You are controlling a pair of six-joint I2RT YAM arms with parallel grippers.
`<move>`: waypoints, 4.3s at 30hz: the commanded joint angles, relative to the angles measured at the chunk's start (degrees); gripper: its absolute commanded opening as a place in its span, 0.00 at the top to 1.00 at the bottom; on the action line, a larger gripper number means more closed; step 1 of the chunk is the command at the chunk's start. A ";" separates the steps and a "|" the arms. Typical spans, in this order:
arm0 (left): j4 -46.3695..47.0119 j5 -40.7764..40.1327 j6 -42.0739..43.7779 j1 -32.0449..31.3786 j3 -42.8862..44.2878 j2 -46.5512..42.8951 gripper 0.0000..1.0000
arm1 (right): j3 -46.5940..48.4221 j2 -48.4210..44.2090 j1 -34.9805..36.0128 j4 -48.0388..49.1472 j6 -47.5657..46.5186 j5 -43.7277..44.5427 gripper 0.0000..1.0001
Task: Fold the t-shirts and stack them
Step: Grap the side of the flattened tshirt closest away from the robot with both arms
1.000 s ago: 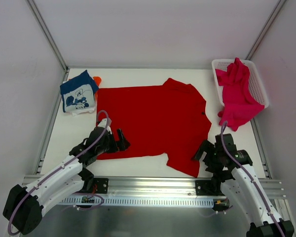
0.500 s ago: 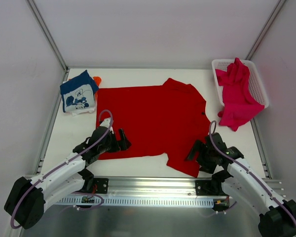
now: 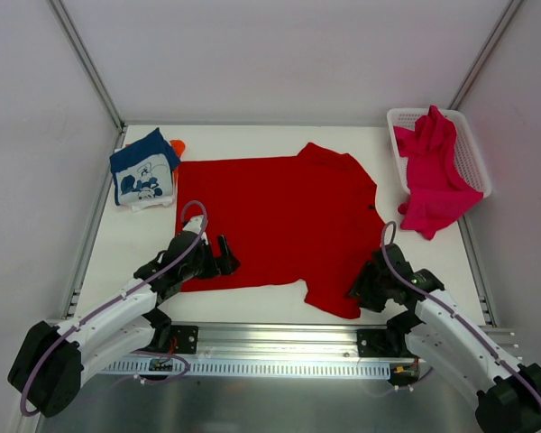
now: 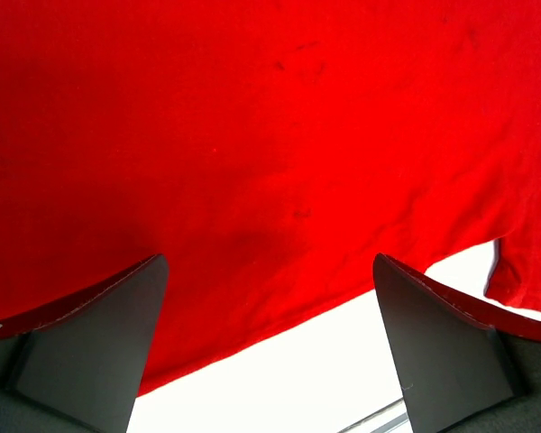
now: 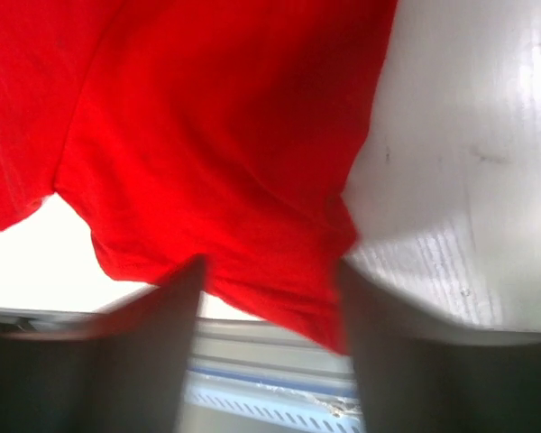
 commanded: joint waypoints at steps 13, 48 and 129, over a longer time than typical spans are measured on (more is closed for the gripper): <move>-5.05 -9.29 -8.57 -0.49 -2.40 -6.53 0.02 | -0.58 -6.51 0.42 -2.62 1.25 2.44 1.00; -45.84 -18.26 -33.54 8.30 2.08 -14.20 0.01 | -2.25 6.75 -2.74 20.14 -8.68 -1.33 1.00; -24.84 -24.86 -12.10 9.44 15.87 -4.53 1.00 | 20.68 10.53 -2.75 11.53 -15.72 15.45 1.00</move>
